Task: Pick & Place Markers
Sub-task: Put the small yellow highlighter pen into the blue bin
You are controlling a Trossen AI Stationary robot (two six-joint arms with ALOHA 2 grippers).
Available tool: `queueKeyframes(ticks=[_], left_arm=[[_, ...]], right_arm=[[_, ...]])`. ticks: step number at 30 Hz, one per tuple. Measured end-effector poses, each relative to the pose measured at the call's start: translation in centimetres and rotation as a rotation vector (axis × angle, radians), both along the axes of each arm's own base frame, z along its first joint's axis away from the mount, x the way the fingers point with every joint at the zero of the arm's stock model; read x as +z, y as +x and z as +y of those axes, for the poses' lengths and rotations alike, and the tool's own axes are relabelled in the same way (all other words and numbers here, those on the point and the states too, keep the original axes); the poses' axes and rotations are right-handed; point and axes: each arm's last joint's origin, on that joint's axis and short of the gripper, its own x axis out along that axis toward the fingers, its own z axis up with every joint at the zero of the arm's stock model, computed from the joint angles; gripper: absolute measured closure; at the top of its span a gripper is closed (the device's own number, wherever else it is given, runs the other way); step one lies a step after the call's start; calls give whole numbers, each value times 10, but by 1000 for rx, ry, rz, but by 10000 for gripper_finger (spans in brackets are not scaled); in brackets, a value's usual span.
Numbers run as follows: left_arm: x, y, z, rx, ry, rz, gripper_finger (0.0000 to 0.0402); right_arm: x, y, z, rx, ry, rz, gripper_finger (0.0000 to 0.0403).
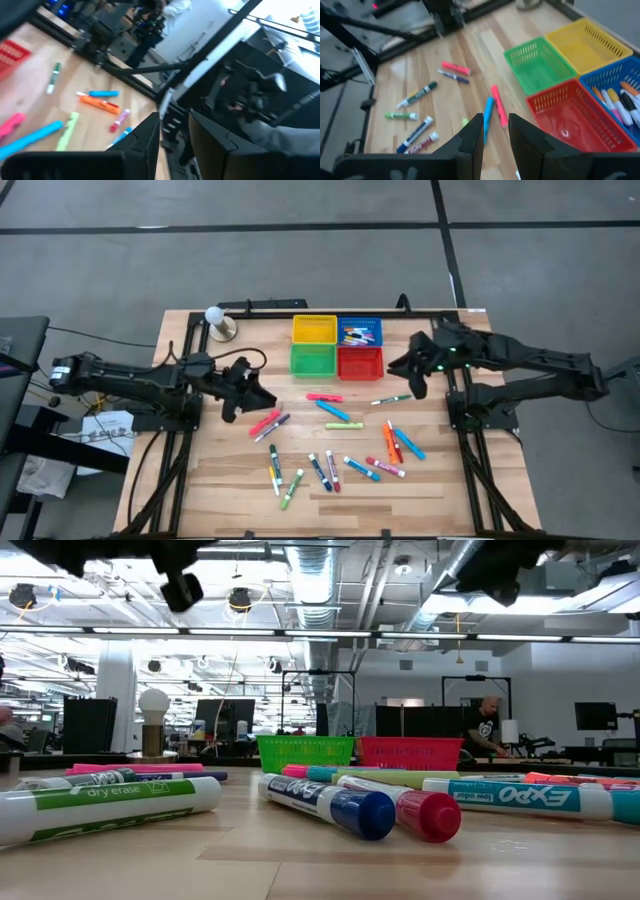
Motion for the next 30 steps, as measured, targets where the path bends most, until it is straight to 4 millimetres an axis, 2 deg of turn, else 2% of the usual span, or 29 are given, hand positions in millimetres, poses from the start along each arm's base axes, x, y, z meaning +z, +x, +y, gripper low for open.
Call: queueKeyframes(ticks=[8,15,22,30], left_arm=[[22,13,-26,-117,-32,154,298],[30,30,-50,-201,-18,376,298],[23,33,-75,-254,-74,610,298],[8,21,-109,-277,-218,846,298]], right_arm=[[-4,-30,5,-13,-8,-188,324],[-11,-51,8,-36,8,-330,324],[-22,-70,11,-66,30,-461,324],[-44,-79,12,-91,30,-495,324]])
